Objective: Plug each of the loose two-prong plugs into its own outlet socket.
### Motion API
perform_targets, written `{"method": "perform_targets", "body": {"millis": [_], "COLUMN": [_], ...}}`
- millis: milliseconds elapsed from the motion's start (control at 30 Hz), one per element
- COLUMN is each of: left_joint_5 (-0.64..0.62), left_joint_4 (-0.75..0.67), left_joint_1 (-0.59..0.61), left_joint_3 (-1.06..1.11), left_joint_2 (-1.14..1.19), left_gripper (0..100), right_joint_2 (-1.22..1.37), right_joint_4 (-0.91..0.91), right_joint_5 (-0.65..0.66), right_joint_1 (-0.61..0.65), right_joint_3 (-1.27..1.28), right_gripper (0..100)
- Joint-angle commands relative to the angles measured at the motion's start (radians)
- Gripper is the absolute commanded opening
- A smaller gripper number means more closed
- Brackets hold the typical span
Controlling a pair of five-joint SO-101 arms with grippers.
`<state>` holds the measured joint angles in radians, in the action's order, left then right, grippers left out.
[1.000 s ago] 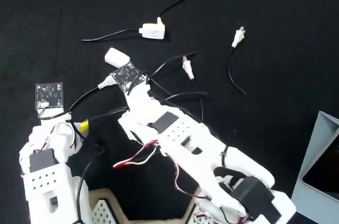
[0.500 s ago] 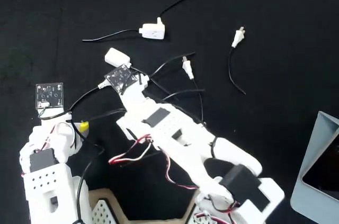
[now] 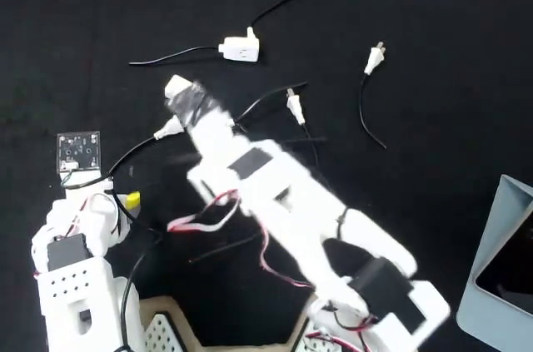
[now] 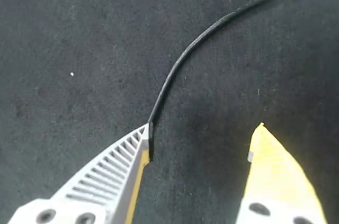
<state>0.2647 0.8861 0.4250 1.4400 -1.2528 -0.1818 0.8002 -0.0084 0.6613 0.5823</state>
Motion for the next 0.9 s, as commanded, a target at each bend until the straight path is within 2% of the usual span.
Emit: {"method": "perform_targets", "body": {"millis": [0, 133, 367, 533, 700, 767, 867], "left_joint_5": [-0.002, 0.000, 0.000, 0.002, 0.002, 0.002, 0.002], "left_joint_4": [-0.021, -0.021, -0.021, -0.021, -0.020, -0.020, -0.020], "left_joint_1": [0.008, 0.008, 0.008, 0.008, 0.008, 0.008, 0.008], "left_joint_3": [-0.005, -0.005, -0.005, -0.004, -0.004, -0.004, -0.004], "left_joint_2": [-0.011, -0.011, -0.011, -0.011, -0.011, -0.011, -0.011], "left_gripper": [30, 30, 30, 30, 30, 30, 30], "right_joint_2": [-0.085, -0.085, -0.018, 0.154, 0.334, 0.400, 0.476], "right_joint_4": [0.025, -0.015, -0.310, -0.497, -0.548, -0.520, -0.405], "right_joint_5": [0.015, 0.127, 0.207, 0.209, 0.201, 0.167, 0.083], "right_joint_1": [-0.101, -0.203, -0.373, -0.391, -0.358, -0.358, -0.361], "right_joint_3": [-0.160, -0.232, -0.229, -0.242, -0.357, -0.426, -0.545], "right_gripper": [1.1, 1.2, 1.3, 1.3, 1.7, 6.1, 22.2]}}
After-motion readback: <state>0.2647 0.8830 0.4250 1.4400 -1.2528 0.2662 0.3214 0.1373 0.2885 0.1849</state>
